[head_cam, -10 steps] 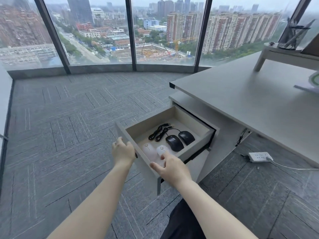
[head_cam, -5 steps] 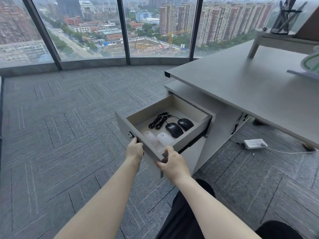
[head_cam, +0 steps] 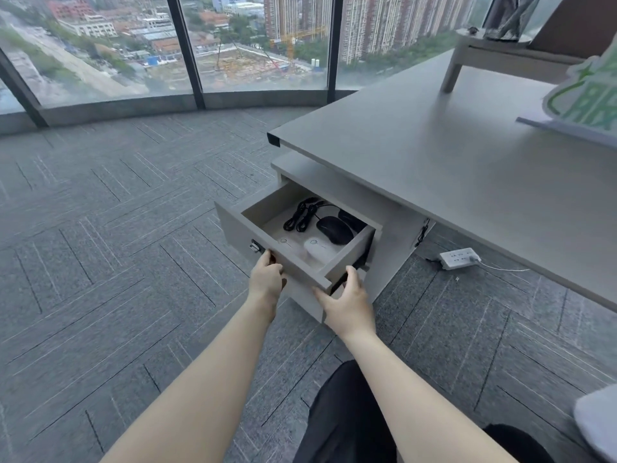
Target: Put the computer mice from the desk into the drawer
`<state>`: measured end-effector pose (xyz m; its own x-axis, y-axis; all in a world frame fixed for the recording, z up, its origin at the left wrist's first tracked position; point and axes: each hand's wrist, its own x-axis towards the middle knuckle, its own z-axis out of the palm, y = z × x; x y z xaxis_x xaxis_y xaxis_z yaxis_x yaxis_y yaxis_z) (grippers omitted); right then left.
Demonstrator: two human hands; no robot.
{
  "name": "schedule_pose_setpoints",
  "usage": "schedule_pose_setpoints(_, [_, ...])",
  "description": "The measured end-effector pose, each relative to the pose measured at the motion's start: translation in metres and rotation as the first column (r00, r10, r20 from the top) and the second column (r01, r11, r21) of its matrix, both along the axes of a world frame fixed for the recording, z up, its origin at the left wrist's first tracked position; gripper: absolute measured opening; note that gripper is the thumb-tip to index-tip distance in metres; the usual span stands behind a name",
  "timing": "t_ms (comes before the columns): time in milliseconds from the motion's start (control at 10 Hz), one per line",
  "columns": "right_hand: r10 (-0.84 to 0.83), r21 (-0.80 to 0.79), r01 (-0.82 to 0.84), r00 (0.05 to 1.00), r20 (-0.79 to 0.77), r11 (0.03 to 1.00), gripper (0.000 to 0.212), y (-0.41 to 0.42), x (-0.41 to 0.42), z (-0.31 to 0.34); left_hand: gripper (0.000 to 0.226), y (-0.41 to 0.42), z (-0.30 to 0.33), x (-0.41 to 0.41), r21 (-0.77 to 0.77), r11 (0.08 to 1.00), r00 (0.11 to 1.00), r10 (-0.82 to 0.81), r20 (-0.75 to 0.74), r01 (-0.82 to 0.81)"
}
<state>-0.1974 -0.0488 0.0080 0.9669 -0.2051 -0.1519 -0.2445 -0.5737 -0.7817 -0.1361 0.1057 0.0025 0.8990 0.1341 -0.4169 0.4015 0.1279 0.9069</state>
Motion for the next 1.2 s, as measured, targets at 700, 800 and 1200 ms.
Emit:
schedule_pose_setpoints(700, [-0.328, 0.228, 0.297, 0.938, 0.111, 0.927, 0.054, -0.073, 0.109, -0.025, 0.065, -0.105, 0.001, 0.101, -0.141, 0.990, 1.000, -0.023, 0.017, 0.025])
schedule_pose_setpoints(800, [-0.354, 0.221, 0.319, 0.925, 0.138, 0.922, 0.037, -0.077, 0.113, -0.024, 0.066, -0.113, 0.003, 0.107, -0.135, 0.990, 0.999, -0.047, 0.022, 0.050])
schedule_pose_setpoints(1200, [-0.317, 0.181, 0.299, 0.946, 0.075, 0.937, 0.048, -0.088, 0.109, -0.011, 0.068, -0.114, 0.003, 0.105, -0.015, 0.992, 0.990, -0.123, 0.072, 0.125])
